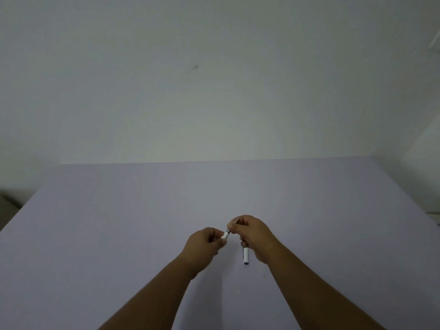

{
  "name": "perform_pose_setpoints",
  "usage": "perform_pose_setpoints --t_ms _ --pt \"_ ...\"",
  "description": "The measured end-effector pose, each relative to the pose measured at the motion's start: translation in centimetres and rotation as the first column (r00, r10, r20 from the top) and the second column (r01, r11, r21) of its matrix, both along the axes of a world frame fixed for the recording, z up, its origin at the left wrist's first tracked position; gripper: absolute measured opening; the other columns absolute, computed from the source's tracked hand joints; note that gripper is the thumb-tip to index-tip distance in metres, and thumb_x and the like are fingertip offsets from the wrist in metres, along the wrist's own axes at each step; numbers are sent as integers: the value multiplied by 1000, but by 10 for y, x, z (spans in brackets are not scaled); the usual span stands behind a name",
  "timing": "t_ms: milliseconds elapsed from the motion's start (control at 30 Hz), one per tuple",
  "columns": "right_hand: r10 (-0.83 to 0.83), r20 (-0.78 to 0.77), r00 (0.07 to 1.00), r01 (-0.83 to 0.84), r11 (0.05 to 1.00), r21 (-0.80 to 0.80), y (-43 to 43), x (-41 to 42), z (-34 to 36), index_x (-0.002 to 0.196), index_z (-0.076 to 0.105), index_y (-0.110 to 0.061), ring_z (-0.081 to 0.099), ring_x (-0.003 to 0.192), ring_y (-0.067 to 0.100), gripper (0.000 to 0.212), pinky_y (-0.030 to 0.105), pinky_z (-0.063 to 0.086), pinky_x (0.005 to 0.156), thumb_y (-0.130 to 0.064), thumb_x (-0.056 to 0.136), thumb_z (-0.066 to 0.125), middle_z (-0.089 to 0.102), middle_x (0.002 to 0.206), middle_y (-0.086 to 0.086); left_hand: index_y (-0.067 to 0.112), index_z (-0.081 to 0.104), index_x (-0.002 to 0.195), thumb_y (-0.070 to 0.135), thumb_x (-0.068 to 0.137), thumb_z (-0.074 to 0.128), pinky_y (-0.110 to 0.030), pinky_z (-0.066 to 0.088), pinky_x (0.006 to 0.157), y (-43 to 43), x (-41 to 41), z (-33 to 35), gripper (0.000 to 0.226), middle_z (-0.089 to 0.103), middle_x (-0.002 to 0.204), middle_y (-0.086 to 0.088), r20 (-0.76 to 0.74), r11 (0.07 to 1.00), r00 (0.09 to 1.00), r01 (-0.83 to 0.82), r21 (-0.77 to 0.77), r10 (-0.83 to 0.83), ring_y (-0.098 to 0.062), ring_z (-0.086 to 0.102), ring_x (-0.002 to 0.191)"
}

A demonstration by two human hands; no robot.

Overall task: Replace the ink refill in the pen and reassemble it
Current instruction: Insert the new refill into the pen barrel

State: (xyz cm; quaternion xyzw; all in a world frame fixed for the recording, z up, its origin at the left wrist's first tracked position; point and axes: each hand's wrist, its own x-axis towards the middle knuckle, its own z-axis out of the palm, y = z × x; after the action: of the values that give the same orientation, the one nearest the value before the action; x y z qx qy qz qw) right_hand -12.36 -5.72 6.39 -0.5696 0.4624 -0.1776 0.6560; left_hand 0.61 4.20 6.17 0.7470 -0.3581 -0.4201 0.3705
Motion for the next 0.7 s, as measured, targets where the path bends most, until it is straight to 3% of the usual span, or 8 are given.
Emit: perform_pose_setpoints --t_ms 100,200,267,400,467,567,700 --pt "27 27 999 -27 999 -25 1 1 13 72 70 -21 45 53 10 8 23 43 52 -27 78 71 62 67 -3 14 68 96 21 89 62 -31 56 79 0 1 11 11 63 81 -1 -13 999 1000 -7 -40 6 -14 59 74" --pt "16 -111 994 -26 995 -96 2 6 25 67 61 -17 43 52 13 29 26 40 51 -43 74 73 56 66 -1 17 66 94 22 90 61 -25 56 73 -1 1 21 8 63 84 -1 -3 998 1000 7 -70 -7 -13 60 75" --pt "2 -106 994 -14 994 -107 4 9 32 73 60 -14 43 54 13 36 26 41 52 -48 75 70 57 71 1 20 66 92 22 90 61 -21 54 68 0 1 27 6 63 85 -1 -9 996 1000 14 -89 -15 -12 60 76" --pt "-12 128 992 13 1000 -2 8 10 43 85 70 -18 48 61 12 14 23 45 54 -32 82 67 65 82 3 20 66 92 20 89 61 -21 53 67 -1 5 38 5 62 83 0 -14 994 1000 -5 -108 3 -13 59 77" --pt "-11 64 998 14 999 -42 9 12 44 77 67 -16 47 58 12 15 22 44 51 -30 82 68 61 75 1 21 64 90 21 90 61 -20 52 66 -1 6 41 4 63 83 1 15 994 1000 10 -110 -9 -12 59 76" --pt "-47 -55 997 42 996 -84 12 16 43 73 58 -12 44 54 13 35 22 41 49 -44 78 69 56 71 1 21 64 89 21 90 60 -18 50 64 0 7 43 4 65 82 2 40 993 999 33 -115 -28 -9 61 73" --pt "-38 124 992 39 999 -3 11 12 44 83 70 -20 51 68 14 10 23 45 56 -29 84 66 64 82 0 20 63 91 20 91 59 -18 51 64 0 10 46 5 65 81 1 69 992 997 28 -123 -20 -9 62 70"
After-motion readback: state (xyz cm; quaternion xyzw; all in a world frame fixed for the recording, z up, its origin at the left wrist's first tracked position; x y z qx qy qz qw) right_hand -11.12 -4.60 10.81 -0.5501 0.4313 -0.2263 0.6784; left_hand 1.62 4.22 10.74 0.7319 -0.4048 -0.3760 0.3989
